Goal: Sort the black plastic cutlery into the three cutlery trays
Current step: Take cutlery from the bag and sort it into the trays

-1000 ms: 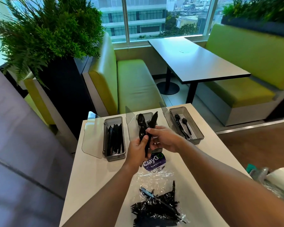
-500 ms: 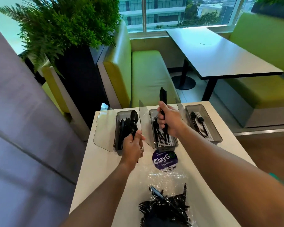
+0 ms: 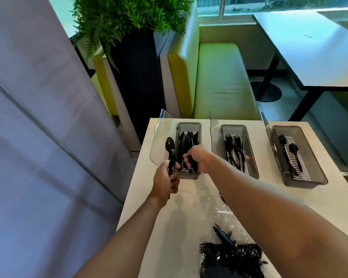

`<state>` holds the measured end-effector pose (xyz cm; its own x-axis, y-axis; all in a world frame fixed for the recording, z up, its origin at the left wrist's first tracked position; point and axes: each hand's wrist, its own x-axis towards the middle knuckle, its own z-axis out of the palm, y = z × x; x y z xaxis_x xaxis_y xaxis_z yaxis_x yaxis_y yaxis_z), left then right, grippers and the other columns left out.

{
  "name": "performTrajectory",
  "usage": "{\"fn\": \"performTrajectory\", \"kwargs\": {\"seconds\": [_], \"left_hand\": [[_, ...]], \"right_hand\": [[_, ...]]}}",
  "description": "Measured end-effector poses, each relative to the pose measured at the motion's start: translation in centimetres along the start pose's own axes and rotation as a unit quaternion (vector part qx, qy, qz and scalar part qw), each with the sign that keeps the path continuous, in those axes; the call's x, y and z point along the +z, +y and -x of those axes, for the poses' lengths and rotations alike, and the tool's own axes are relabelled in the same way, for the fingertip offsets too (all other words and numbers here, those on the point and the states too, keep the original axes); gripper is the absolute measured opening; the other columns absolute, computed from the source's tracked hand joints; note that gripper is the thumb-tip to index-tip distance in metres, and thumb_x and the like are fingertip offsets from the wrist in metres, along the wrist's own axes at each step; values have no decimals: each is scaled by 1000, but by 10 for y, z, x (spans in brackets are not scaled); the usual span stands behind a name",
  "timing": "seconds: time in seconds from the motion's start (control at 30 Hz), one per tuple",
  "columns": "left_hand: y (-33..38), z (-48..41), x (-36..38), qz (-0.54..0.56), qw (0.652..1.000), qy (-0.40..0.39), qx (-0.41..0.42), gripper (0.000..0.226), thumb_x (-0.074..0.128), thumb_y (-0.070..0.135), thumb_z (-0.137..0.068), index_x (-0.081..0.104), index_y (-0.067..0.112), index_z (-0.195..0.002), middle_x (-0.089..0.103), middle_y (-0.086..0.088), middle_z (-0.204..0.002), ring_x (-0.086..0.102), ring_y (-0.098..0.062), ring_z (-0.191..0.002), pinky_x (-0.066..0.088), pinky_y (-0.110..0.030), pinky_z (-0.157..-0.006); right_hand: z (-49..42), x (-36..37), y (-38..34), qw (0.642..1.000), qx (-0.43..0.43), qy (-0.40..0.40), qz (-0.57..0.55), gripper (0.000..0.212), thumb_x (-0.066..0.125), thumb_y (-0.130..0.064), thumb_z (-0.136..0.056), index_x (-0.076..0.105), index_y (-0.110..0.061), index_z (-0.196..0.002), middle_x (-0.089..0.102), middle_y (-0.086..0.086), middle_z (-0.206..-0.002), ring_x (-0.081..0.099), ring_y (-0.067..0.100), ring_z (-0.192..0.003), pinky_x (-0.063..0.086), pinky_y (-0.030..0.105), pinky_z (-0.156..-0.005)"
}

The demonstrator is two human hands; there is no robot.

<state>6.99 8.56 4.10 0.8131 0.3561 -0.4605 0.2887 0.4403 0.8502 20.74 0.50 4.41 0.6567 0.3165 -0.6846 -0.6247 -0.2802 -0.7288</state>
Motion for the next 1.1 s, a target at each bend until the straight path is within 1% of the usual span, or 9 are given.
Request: {"fn": "performTrajectory", "kwargs": {"seconds": [0.07,0.17,0.33,0.43,0.53,0.67,0.83,1.03,1.1], "left_hand": [[0,0,-5,5,1000,-2,-2,34,30,30,-101,55,15,-84,26,4,-58,19,-10,-45,14,-20,-45],[-2,0,-8,-13,1000,-8,20,33,29,23,-102,56,12,-87,27,3,-58,21,-10,-46,15,-21,-46],[3,2,8,-78,996,-20,43,36,30,19,-105,61,8,-92,30,3,-59,23,-9,-45,15,-23,-49],[5,7,22,-102,993,-41,42,36,31,20,-106,62,6,-93,31,3,-57,26,-8,-42,15,-24,-50],[6,14,43,-117,990,-65,55,36,33,21,-107,63,7,-92,34,3,-56,29,-9,-43,21,-23,-48],[7,21,65,-98,989,-91,55,39,32,23,-107,63,11,-87,34,1,-59,28,-13,-49,26,-24,-46],[-1,26,93,-82,986,-142,30,38,29,28,-107,58,12,-87,31,3,-59,23,-10,-47,16,-24,-44],[-17,26,135,-172,965,-177,87,29,42,35,-107,52,13,-91,39,4,-61,34,-10,-48,24,-27,-46],[-22,29,150,-189,958,-191,101,26,47,31,-106,51,13,-88,41,1,-62,38,-11,-46,26,-23,-42]], "right_hand": [[-13,3,5,999,-32,24,27,15,49,-15,-101,57,-3,-104,65,12,-91,63,20,-78,57,35,-70],[-12,0,3,994,-76,43,59,31,52,-35,-100,62,-7,-112,66,9,-103,64,25,-99,53,49,-96],[26,-13,-17,982,-178,-30,-57,27,50,-38,-105,58,-20,-123,63,7,-118,69,27,-91,55,38,-73],[48,-18,-26,968,-244,-57,-3,22,49,-25,-106,66,-21,-120,66,8,-102,67,23,-73,52,35,-64],[64,-32,-27,957,-275,-47,72,22,49,-15,-106,70,-14,-104,64,13,-94,62,28,-78,51,39,-68],[83,-60,-13,958,-270,-60,78,25,51,-22,-106,69,-6,-106,66,8,-87,62,26,-71,53,30,-52],[98,-107,5,955,-281,-82,52,15,69,-13,-95,71,-16,-110,69,6,-91,67,24,-79,55,42,-77],[117,-153,11,962,-271,-31,19,17,62,-17,-99,73,-15,-112,69,15,-100,66,26,-82,55,35,-72],[123,-166,10,963,-267,6,37,18,58,-11,-101,71,-9,-111,68,11,-96,63,17,-75,52,23,-56]]}}
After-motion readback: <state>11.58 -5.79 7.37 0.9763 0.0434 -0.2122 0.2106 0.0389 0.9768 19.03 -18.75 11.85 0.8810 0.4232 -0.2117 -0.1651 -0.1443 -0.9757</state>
